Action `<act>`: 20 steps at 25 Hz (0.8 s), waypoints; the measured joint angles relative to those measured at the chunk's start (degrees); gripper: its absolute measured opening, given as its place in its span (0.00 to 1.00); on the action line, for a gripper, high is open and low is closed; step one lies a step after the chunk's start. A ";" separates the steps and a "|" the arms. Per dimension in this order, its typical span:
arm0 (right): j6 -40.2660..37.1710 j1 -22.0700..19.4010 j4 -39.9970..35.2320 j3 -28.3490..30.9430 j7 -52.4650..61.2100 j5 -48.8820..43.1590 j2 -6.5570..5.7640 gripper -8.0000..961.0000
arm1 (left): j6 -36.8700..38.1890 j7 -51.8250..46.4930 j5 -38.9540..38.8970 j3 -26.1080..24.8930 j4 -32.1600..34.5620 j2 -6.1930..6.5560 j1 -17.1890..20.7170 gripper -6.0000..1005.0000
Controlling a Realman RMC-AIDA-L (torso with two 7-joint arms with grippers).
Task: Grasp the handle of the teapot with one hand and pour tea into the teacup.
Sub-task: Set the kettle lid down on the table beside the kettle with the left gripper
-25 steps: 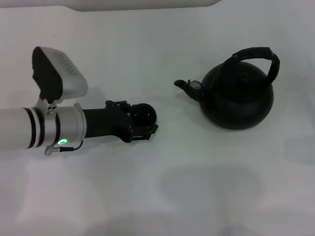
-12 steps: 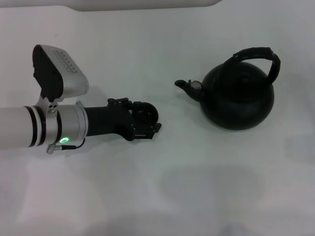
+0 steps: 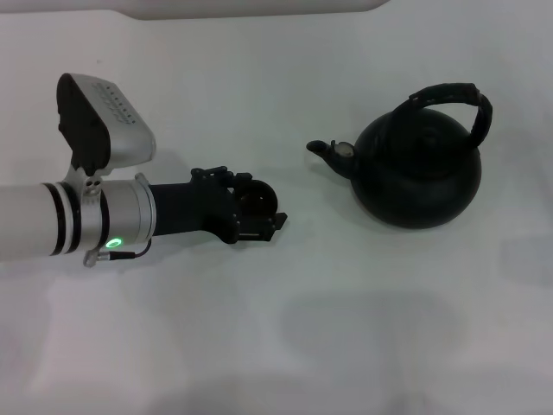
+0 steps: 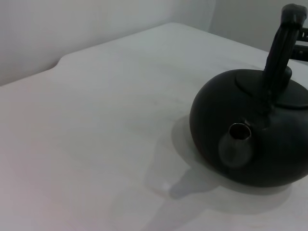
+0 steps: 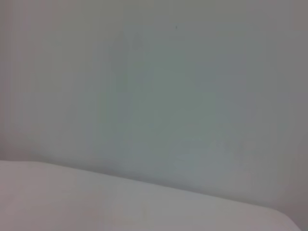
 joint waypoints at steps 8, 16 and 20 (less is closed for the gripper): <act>-0.11 0.21 0.12 0.00 -0.08 0.00 0.00 0.63 | -0.09 -0.33 -0.05 -0.13 0.00 0.07 -0.01 0.87; -0.20 0.25 0.17 0.01 -0.08 0.14 -0.01 0.63 | -0.15 -0.75 -0.08 -0.31 -0.34 0.10 -0.01 0.87; -0.29 0.25 0.17 0.08 -0.09 0.21 -0.07 0.63 | -0.79 -1.20 0.11 -0.30 -1.85 0.20 0.34 0.87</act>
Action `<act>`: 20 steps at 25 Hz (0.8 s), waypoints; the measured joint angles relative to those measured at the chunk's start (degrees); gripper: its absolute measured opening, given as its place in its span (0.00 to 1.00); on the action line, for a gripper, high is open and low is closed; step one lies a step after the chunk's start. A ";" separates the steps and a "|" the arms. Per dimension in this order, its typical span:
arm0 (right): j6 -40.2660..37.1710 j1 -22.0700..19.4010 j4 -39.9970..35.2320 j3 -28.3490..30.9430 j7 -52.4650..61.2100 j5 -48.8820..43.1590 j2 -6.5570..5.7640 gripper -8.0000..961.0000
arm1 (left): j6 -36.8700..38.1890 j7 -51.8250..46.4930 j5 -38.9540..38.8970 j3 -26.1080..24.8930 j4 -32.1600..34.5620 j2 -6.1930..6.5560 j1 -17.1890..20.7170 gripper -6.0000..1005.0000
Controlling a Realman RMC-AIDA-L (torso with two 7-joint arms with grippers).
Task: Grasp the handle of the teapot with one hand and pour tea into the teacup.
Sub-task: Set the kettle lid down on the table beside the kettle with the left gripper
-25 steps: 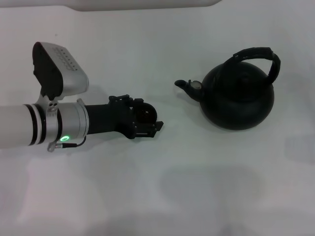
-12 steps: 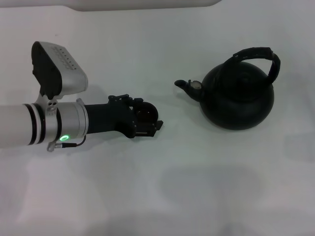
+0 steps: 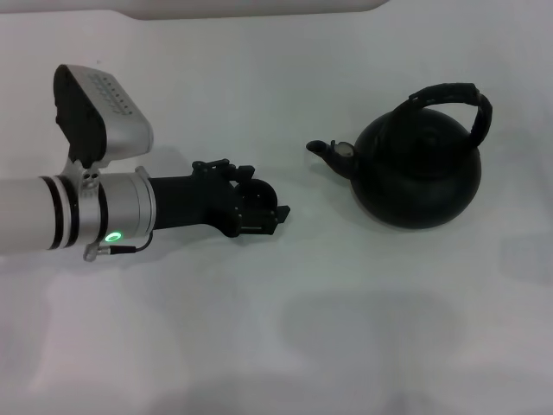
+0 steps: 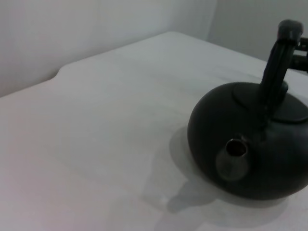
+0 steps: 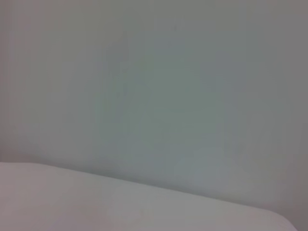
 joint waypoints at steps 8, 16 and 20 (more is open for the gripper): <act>-0.12 -0.01 0.00 0.01 -0.46 0.17 -0.02 0.63 | -0.35 -1.58 0.29 -0.10 -1.51 0.15 0.57 0.87; -0.10 0.00 0.00 -0.08 -0.47 0.10 -0.02 0.63 | -0.66 -1.29 0.32 -0.46 -5.16 0.30 3.19 0.87; 0.49 -0.17 0.00 -0.08 -0.10 0.00 -0.02 0.63 | -2.33 1.73 0.29 -4.52 -9.04 0.15 7.28 0.87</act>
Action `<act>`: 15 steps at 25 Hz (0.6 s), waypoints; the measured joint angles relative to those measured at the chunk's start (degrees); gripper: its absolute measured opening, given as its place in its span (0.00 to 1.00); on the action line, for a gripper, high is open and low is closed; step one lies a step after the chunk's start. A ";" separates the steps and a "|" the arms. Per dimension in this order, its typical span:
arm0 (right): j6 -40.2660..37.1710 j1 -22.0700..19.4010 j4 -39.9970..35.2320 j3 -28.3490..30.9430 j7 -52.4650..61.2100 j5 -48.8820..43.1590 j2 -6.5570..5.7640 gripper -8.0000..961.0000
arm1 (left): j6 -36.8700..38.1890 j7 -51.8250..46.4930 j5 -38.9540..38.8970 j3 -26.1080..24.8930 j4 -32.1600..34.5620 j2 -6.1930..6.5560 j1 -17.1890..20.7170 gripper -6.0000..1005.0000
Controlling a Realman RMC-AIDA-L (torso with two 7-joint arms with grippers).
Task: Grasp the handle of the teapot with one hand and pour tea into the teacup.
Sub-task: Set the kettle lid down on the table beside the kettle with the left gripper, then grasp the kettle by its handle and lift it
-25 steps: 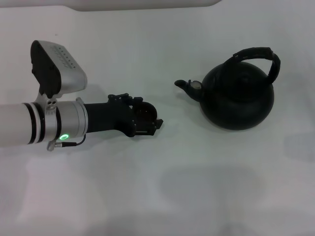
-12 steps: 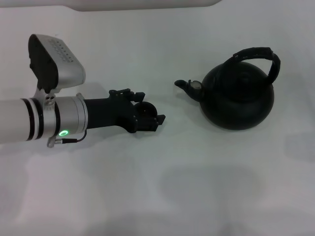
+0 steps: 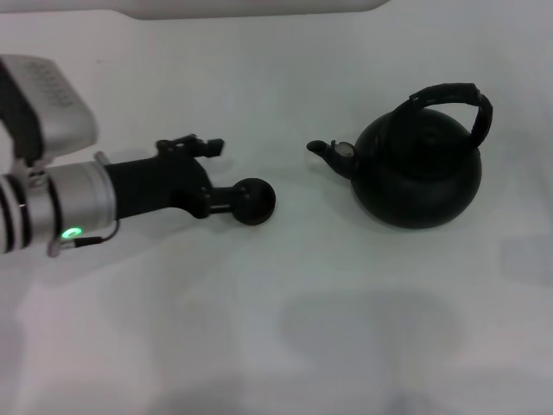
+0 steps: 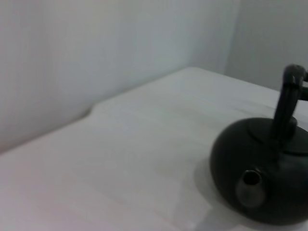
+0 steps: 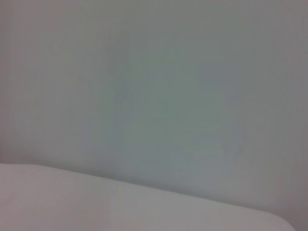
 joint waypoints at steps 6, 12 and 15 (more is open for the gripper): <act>2.22 -1.84 1.38 0.00 1.47 -0.04 -0.15 0.63 | -3.89 9.52 -3.60 -5.65 -2.88 -0.34 6.64 0.87; 3.19 -6.29 6.05 -5.14 8.35 -0.39 -1.04 0.63 | -8.51 29.44 -17.42 -10.56 3.50 -0.49 10.70 0.86; 1.99 -8.07 8.93 -11.47 14.04 -0.55 -2.48 0.63 | -11.41 36.09 -22.65 -14.04 9.41 -0.37 10.29 0.86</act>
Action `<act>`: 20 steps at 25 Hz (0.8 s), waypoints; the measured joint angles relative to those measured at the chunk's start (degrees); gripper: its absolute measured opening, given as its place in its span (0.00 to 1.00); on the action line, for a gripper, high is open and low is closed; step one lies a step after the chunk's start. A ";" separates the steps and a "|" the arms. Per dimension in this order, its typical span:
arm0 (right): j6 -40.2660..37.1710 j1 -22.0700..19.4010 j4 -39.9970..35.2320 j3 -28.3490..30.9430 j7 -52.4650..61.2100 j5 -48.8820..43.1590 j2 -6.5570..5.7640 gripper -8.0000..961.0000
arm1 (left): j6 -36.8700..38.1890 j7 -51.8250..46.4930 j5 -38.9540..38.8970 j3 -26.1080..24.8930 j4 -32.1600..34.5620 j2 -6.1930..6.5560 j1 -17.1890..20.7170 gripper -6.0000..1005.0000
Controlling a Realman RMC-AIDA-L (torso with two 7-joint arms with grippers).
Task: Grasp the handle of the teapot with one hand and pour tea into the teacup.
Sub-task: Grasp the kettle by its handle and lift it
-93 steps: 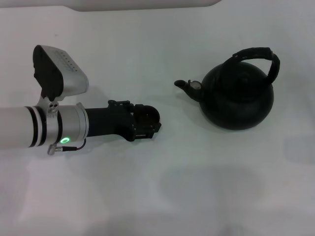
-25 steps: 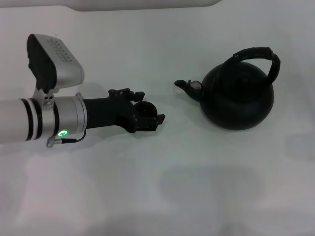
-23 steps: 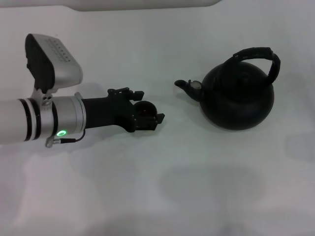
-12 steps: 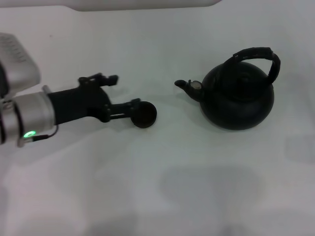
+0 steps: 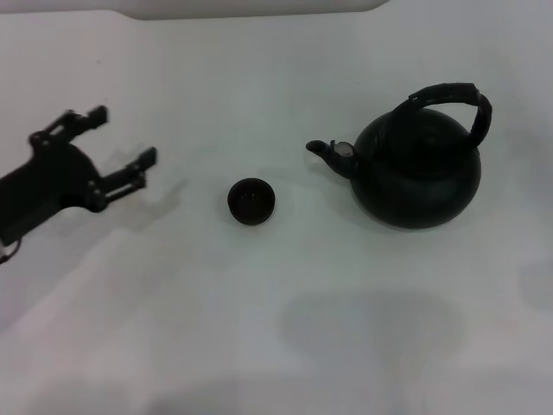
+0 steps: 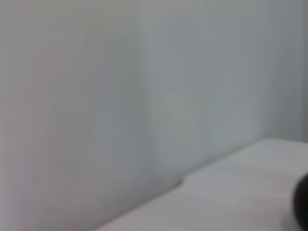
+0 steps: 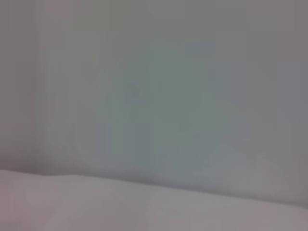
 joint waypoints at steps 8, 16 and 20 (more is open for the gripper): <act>-1.89 -1.97 13.90 -6.77 16.82 -15.59 -2.24 0.62 | -3.38 10.24 -8.52 -2.64 10.47 0.25 -1.49 0.86; -7.68 -9.46 39.01 -6.68 29.34 -35.26 2.45 0.62 | -3.44 11.92 -9.89 -3.42 12.16 0.18 -0.93 0.86; -7.80 -12.82 47.17 -6.85 33.73 -36.81 2.58 0.62 | -3.47 12.01 -9.97 -3.47 13.30 0.16 -0.95 0.86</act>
